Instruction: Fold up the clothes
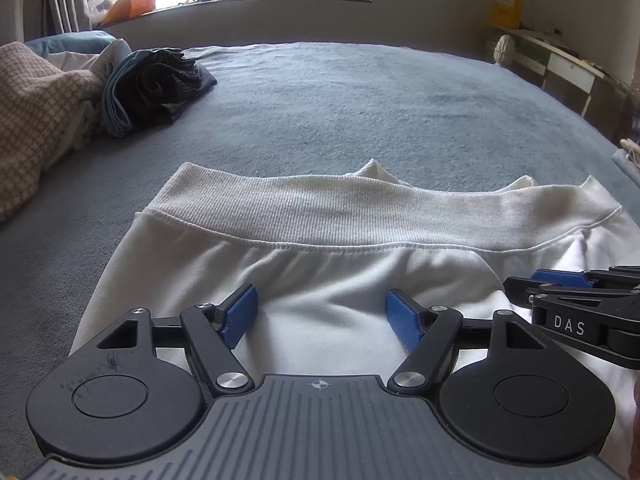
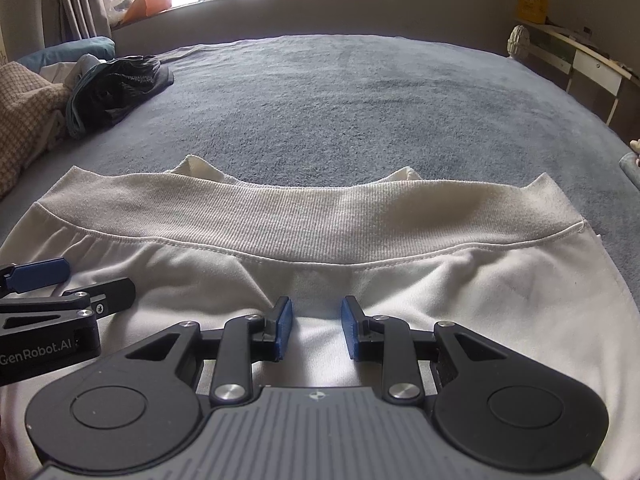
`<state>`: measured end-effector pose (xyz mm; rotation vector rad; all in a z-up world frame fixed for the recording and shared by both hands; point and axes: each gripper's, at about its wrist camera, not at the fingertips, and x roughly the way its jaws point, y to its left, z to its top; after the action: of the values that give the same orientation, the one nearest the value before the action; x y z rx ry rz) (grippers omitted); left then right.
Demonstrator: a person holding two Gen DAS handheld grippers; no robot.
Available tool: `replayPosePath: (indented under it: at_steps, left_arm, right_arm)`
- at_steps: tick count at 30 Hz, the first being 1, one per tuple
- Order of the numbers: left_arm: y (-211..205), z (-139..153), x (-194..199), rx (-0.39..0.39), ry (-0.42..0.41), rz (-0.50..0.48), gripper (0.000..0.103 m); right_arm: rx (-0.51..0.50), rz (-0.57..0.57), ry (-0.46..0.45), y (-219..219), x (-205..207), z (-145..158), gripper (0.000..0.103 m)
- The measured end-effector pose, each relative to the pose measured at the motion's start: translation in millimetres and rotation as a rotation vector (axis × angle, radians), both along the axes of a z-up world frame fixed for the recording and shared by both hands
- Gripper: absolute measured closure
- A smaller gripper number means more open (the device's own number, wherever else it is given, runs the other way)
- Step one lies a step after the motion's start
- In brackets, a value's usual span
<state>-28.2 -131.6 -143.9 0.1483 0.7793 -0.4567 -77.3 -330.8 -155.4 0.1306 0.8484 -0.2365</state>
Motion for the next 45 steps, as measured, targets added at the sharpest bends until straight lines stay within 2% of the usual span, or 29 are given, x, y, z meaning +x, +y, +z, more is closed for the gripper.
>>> replayPosePath:
  at_steps: [8, 14, 25, 45]
  left_arm:
    - [2.0, 2.1, -0.4, 0.04, 0.0, 0.012, 0.031]
    - [1.6, -1.5, -1.9, 0.04, -0.017, 0.007, 0.029]
    - [1.2, -1.7, 2.9, 0.017, 0.003, 0.007, 0.027]
    - [2.7, -4.5, 1.3, 0.007, -0.02, -0.01, 0.025]
  right_arm:
    - [0.026, -0.007, -0.013, -3.4, -1.8, -0.3, 0.074]
    - [0.028, -0.003, -0.039, -4.0, -6.2, -3.3, 0.074]
    - [0.028, -0.015, -0.053, -3.3, -7.0, -5.3, 0.073]
    - [0.014, -0.026, -0.046, 0.6, -4.5, -5.2, 0.073]
